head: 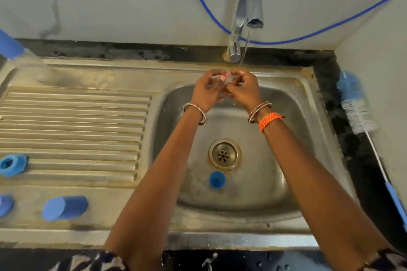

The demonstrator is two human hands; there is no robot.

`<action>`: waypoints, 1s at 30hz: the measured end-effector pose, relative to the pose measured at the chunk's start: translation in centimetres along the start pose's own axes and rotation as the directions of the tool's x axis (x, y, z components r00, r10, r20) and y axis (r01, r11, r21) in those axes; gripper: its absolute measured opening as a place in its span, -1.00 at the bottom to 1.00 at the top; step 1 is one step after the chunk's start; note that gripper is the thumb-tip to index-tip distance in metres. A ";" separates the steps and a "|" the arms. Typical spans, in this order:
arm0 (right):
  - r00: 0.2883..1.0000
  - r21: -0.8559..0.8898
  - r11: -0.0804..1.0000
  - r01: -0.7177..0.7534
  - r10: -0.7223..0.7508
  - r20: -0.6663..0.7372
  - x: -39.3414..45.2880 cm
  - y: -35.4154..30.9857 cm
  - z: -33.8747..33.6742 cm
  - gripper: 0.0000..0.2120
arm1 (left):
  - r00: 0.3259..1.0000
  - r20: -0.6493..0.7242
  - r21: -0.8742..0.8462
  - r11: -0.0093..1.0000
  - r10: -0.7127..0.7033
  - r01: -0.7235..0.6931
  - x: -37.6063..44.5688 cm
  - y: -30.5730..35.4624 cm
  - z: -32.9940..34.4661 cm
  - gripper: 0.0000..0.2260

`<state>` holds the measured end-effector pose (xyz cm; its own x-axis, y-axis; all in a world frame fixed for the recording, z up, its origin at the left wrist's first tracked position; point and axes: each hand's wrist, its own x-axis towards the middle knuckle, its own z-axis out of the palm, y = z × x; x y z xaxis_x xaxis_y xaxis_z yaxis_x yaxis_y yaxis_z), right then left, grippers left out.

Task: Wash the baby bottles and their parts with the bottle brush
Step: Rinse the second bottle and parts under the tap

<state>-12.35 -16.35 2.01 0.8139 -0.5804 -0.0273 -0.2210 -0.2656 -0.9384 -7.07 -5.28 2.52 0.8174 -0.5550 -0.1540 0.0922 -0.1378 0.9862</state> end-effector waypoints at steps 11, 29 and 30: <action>0.996 -0.065 0.994 0.089 -0.090 -0.009 0.3 -1.7 -3.0 -0.92 | 0.998 0.055 -0.261 0.965 0.014 0.001 0.2 1.2 2.0 -0.66; 1.000 0.004 1.000 -0.004 0.004 -0.003 1.7 -3.8 -1.8 -0.53 | 0.886 -0.315 0.284 0.924 0.341 -0.255 -0.3 2.7 4.5 -0.75; 1.000 0.046 0.999 -0.023 0.023 0.019 1.5 -3.9 -2.1 -0.56 | 0.883 -0.304 0.301 0.916 0.357 -0.266 -0.3 2.8 4.3 -0.74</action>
<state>-11.35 -17.78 6.32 0.8187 -0.5716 -0.0551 -0.2153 -0.2165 -0.9522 -9.50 -9.03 5.04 0.9277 -0.2904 0.2347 -0.3047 -0.2253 0.9254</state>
